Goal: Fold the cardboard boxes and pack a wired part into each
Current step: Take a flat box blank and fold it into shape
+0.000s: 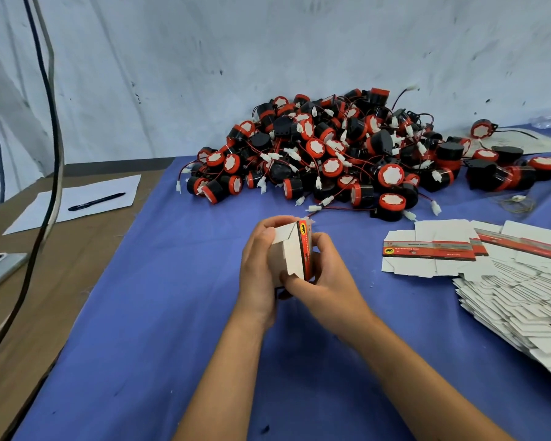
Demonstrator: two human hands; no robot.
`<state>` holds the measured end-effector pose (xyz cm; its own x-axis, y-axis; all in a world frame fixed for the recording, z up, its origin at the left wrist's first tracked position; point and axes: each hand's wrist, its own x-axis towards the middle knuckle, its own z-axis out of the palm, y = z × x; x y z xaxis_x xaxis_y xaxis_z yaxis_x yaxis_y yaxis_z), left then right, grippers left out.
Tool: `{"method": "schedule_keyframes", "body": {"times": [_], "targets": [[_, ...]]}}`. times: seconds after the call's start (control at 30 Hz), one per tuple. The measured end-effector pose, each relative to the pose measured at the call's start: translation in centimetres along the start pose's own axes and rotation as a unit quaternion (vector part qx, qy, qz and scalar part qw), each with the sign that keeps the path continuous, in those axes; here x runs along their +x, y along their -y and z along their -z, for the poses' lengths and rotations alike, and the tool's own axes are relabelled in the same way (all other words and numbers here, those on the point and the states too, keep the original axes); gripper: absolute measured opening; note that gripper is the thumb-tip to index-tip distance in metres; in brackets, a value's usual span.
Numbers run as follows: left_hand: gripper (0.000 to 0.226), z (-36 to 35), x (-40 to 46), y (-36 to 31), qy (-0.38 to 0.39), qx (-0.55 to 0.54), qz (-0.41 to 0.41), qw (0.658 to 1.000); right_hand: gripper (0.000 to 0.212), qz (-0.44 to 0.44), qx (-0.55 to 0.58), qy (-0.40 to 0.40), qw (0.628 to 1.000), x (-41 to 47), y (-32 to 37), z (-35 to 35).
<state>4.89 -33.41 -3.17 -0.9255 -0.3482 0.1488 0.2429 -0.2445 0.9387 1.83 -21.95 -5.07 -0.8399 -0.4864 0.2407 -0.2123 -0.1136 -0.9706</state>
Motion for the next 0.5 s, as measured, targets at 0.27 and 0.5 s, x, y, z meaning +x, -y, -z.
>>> {"method": "schedule_keyframes", "body": {"times": [0.27,0.5], "targets": [[0.033,0.0,-0.2,-0.4,-0.020,0.013,-0.031,0.999,0.039,0.006,0.036,0.028,0.999,-0.3,0.8,-0.5],[0.037,-0.2,0.2,0.1,-0.134,0.089,-0.101,0.982,0.058,-0.019,0.146,0.127,0.981,-0.2,1.4,0.5]]}}
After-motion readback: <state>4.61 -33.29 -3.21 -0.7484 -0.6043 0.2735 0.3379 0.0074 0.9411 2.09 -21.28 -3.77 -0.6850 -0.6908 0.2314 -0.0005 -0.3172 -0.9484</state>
